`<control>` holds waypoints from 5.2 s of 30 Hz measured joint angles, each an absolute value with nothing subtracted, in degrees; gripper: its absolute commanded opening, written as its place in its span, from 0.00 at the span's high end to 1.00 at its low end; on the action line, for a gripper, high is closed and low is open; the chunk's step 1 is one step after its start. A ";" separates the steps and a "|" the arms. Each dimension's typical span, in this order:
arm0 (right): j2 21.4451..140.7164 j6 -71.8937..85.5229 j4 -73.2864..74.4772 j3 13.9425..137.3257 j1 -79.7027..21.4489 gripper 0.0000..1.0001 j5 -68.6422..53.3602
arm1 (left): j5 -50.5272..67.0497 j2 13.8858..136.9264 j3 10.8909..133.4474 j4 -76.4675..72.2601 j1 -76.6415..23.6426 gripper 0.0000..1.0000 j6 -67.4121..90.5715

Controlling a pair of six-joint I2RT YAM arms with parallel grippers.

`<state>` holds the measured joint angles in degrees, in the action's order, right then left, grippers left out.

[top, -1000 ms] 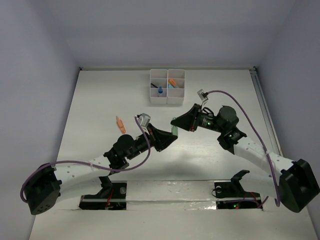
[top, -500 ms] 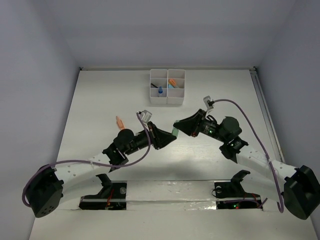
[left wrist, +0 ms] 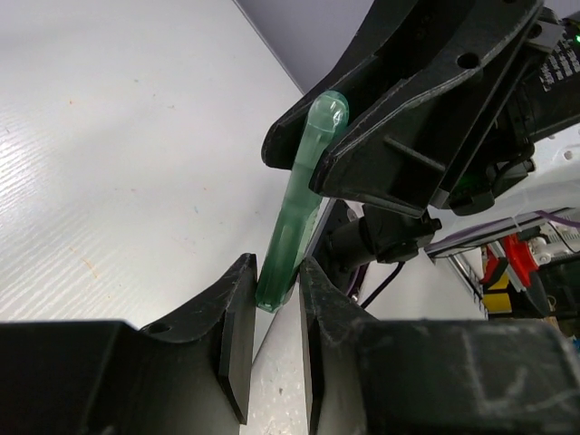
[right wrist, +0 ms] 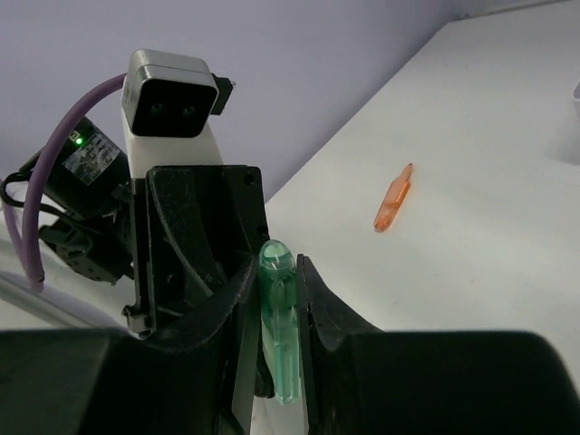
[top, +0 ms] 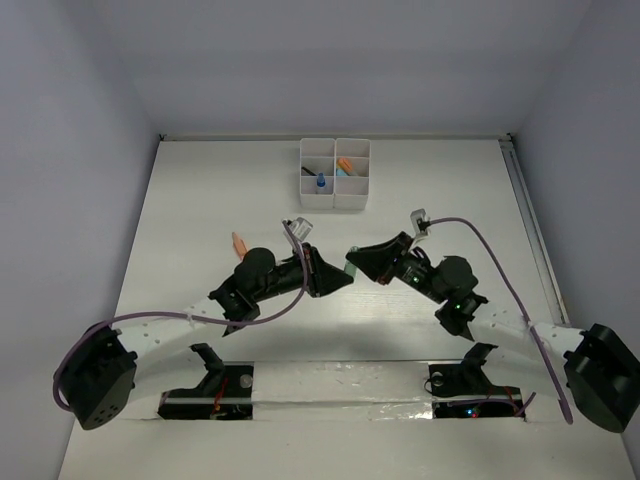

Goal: Sort the stationery into containers
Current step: Close the pen cap on the pen, then place the pen in the storage box, then pick up the pen from the center of the board.

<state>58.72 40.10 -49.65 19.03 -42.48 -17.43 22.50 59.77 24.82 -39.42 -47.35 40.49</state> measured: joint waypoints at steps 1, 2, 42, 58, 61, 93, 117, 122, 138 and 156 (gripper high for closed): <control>58.96 39.70 -50.15 18.87 -43.13 1.00 -16.19 | 22.70 59.96 25.06 -39.07 -47.24 1.00 40.60; 59.29 39.42 -50.59 18.83 -43.75 1.00 -14.85 | 22.76 60.23 25.32 -38.83 -47.11 1.00 40.66; 109.08 24.71 -32.99 70.00 -26.74 1.00 2.72 | -13.85 36.03 17.19 -28.80 -44.14 0.08 25.67; 115.59 17.10 -38.54 72.42 -26.28 0.56 8.58 | -16.16 35.18 16.49 -27.97 -44.14 0.06 24.43; 115.59 16.71 -39.20 72.12 -26.26 0.44 8.60 | -16.58 35.73 16.49 -27.97 -44.14 0.06 24.38; 110.83 23.18 -22.98 66.46 -50.92 0.33 -11.60 | -26.44 25.96 27.24 -13.23 -43.77 0.02 32.58; 135.33 6.63 -4.67 98.39 -62.48 0.40 12.40 | -27.31 39.70 39.03 -4.71 -38.81 0.01 33.04; 136.68 6.22 -6.48 99.39 -62.72 0.51 14.57 | -24.95 41.52 39.05 -4.80 -36.01 0.01 33.04; 123.57 10.74 -17.72 75.42 -62.76 0.97 20.62 | -15.05 46.35 37.60 -8.54 -26.92 0.11 34.41; 94.96 19.70 -20.27 47.03 -62.76 0.98 25.76 | -1.52 63.66 23.53 -25.93 -24.91 0.47 41.25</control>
<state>94.96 19.70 -20.27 47.03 -62.76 25.76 -1.52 63.66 23.53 -25.93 -24.91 41.25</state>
